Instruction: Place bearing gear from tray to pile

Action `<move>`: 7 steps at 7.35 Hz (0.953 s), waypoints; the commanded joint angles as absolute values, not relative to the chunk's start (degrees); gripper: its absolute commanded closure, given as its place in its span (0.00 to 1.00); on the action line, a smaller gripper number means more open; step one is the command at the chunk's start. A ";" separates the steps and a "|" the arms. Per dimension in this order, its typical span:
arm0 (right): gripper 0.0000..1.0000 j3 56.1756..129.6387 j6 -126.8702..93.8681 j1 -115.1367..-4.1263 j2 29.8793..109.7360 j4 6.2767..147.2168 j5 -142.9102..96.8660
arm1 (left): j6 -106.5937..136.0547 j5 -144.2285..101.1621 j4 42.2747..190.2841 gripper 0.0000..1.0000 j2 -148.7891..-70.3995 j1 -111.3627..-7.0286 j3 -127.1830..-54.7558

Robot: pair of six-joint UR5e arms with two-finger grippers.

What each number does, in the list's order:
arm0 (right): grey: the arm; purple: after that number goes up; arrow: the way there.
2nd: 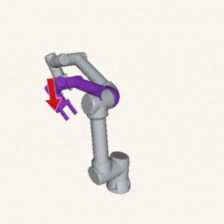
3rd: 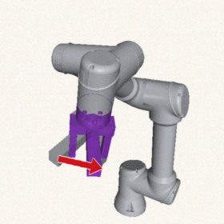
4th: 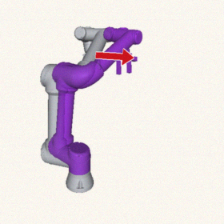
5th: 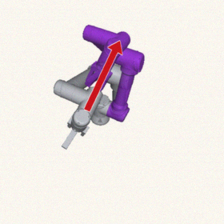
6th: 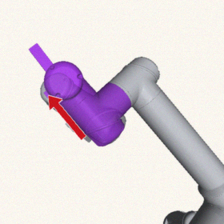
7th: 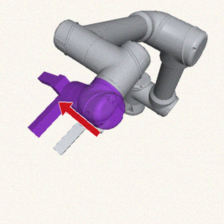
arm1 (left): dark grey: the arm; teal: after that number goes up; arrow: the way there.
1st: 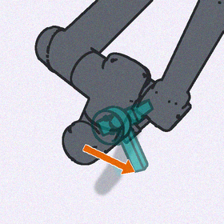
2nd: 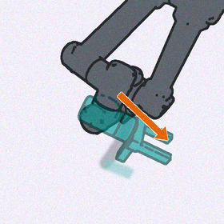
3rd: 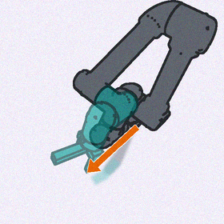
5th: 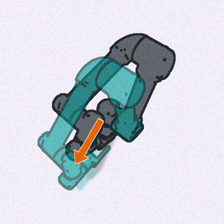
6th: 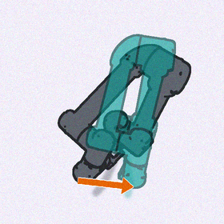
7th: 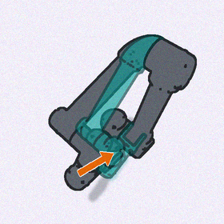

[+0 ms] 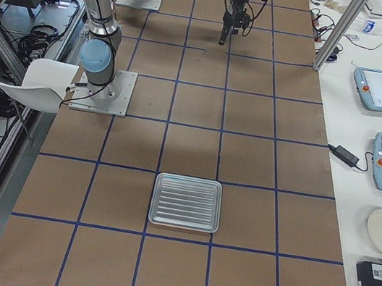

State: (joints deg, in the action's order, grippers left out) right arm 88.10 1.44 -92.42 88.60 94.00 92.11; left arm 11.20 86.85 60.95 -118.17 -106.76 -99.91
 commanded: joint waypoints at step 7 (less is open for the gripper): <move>0.00 87.98 -0.88 -90.45 90.35 94.13 91.41 | 12.92 85.61 57.13 0.54 -120.06 -106.79 -100.11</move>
